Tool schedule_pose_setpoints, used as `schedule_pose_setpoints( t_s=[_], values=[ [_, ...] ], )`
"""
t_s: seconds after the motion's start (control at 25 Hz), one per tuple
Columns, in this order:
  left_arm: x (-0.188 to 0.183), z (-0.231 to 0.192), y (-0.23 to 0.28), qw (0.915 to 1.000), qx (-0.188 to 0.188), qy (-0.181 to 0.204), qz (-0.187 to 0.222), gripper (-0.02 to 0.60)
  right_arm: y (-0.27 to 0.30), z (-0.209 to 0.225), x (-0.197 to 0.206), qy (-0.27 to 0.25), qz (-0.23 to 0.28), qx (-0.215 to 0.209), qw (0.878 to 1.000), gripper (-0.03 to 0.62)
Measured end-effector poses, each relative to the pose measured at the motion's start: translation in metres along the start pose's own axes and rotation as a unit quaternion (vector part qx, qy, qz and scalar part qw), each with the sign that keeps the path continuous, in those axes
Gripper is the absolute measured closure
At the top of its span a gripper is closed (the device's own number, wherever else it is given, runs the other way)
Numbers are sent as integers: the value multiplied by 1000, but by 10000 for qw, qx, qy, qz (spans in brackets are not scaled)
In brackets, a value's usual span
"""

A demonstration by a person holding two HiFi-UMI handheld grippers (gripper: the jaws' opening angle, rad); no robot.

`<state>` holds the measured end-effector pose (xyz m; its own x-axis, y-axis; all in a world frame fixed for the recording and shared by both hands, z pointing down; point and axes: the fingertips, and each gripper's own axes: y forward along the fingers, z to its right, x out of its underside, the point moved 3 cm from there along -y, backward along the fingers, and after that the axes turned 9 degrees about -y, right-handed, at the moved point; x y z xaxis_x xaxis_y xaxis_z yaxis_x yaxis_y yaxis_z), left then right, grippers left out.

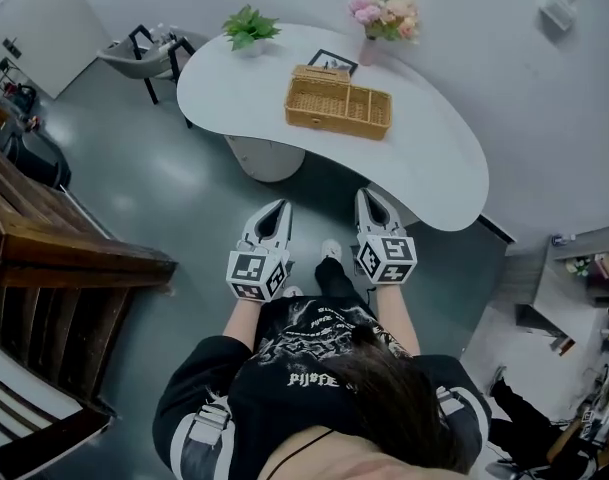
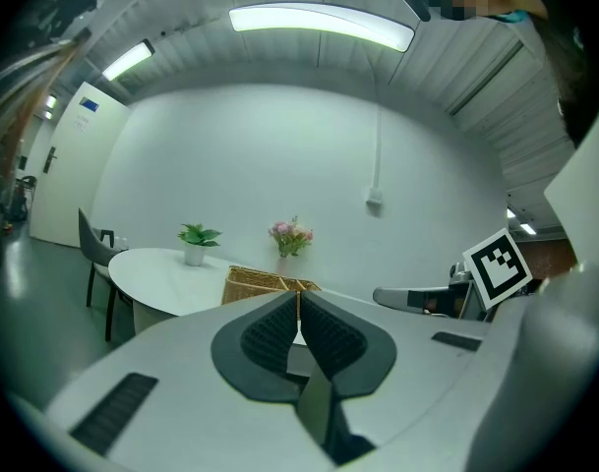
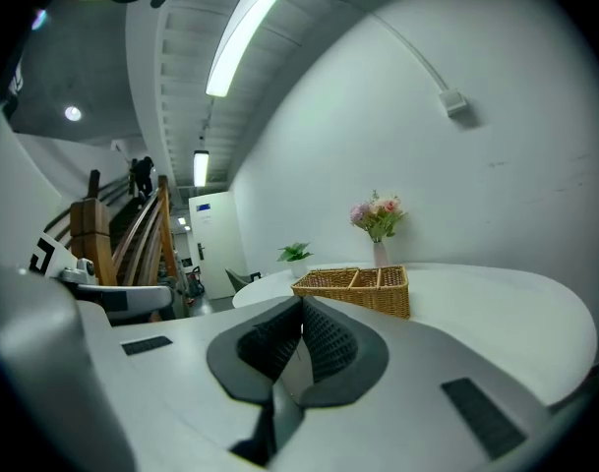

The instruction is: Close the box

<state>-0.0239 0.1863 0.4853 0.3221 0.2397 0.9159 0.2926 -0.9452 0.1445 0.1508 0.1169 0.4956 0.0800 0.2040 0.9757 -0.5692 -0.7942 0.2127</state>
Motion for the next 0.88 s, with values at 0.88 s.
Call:
schedule_pose_setpoints(
  t_s=[0.88],
  values=[
    [-43, -22, 173, 9972, -684, 185, 229, 554, 159, 87, -38, -587, -540, -919, 9926, 569]
  ],
)
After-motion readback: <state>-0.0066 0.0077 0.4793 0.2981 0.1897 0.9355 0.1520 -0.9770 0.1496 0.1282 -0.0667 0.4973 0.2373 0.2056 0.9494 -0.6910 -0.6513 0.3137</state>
